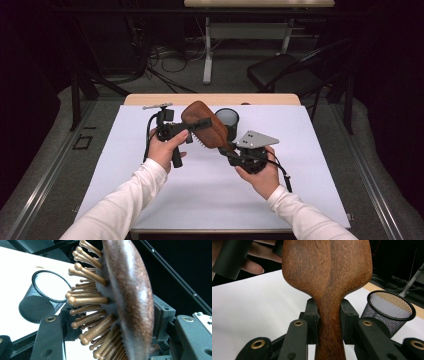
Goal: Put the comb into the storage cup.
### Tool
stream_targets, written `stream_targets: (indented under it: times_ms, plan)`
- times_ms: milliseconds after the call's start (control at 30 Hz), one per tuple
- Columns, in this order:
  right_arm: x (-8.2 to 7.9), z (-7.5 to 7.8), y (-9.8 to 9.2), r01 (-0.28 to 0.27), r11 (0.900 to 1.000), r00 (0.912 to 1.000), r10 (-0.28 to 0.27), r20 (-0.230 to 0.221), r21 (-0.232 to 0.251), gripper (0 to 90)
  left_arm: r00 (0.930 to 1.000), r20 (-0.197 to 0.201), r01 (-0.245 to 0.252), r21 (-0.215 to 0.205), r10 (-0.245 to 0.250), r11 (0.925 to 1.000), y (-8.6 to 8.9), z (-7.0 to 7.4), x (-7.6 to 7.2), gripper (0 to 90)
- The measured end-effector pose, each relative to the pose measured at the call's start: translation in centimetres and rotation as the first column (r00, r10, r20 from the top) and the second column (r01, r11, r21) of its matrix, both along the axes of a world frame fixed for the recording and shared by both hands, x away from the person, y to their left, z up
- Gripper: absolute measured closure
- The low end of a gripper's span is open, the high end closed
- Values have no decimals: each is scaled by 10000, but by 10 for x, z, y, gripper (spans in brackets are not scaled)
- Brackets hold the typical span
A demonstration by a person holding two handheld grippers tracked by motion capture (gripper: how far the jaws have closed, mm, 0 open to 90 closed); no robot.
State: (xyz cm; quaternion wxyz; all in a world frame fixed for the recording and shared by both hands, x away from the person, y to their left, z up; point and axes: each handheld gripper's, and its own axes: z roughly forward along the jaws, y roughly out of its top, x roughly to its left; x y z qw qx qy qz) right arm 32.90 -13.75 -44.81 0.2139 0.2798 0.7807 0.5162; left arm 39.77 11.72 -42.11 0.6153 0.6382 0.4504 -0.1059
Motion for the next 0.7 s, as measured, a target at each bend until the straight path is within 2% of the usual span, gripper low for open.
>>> stream_targets:
  times_ms: [200, 367, 700]
  plan:
    - [1, -4, 2, -85, 10000, 9998, 86, -154, 36, 717, 9991, -394, -124, -63, 122, 9999, 2, 1, -1, 416]
    - [2, -7, 3, -134, 9999, 9996, 134, -236, 4, 718, 9985, -509, -188, -33, 186, 9998, 2, 1, -3, 436]
    - [2, -11, 2, -183, 9998, 9993, 183, -335, -12, 718, 9952, -979, 33, -120, -45, 9999, 2, 0, -1, 460]
